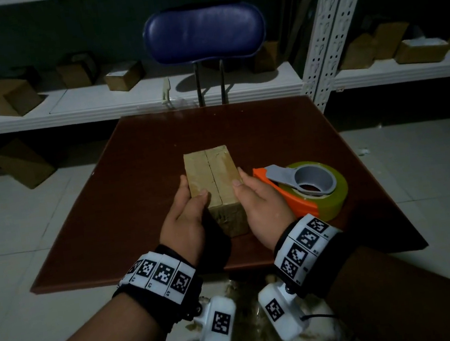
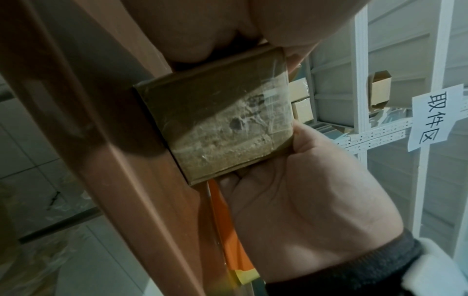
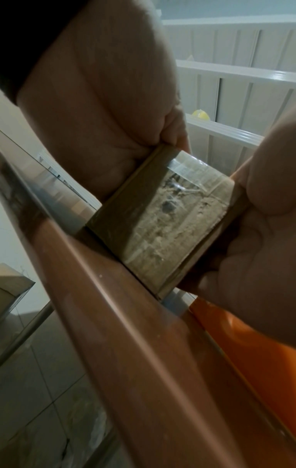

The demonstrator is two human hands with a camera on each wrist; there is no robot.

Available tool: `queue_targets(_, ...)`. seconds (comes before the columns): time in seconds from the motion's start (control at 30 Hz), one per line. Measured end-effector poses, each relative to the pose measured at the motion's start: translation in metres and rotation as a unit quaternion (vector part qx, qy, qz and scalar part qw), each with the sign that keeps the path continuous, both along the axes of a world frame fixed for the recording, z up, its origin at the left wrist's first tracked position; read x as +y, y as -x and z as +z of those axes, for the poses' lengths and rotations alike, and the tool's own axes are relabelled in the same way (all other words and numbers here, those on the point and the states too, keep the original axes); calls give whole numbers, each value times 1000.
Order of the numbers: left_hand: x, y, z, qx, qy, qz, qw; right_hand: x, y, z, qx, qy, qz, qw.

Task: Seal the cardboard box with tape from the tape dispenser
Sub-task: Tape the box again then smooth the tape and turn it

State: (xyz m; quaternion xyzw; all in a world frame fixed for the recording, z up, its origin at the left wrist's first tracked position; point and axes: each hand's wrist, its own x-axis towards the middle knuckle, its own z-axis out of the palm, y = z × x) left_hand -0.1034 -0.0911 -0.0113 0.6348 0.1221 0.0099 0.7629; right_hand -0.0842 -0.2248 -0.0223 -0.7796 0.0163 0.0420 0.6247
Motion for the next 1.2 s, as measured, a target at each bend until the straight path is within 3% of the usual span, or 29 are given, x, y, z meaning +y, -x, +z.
queue_targets(0.27, 4, -6, -2, 7, 21, 5, 1000, -5, 1, 2, 5, 7, 10, 1000)
queue_targets(0.53, 12, -7, 0, 15, -57, -55, 997, -10, 2, -2, 5, -22, 28, 999)
queue_targets(0.67, 28, -6, -1, -45, -175, -127, 975, -14, -3, -10, -21, -7, 87, 996)
queue_targets(0.8, 43, -9, -8, -90, -331, -210, 916, -20, -10, -17, -39, 19, 133, 990)
queue_targets(1.2, 48, -14, -18, -112, -334, -212, 912, -29, -14, -14, -61, 64, 168, 982)
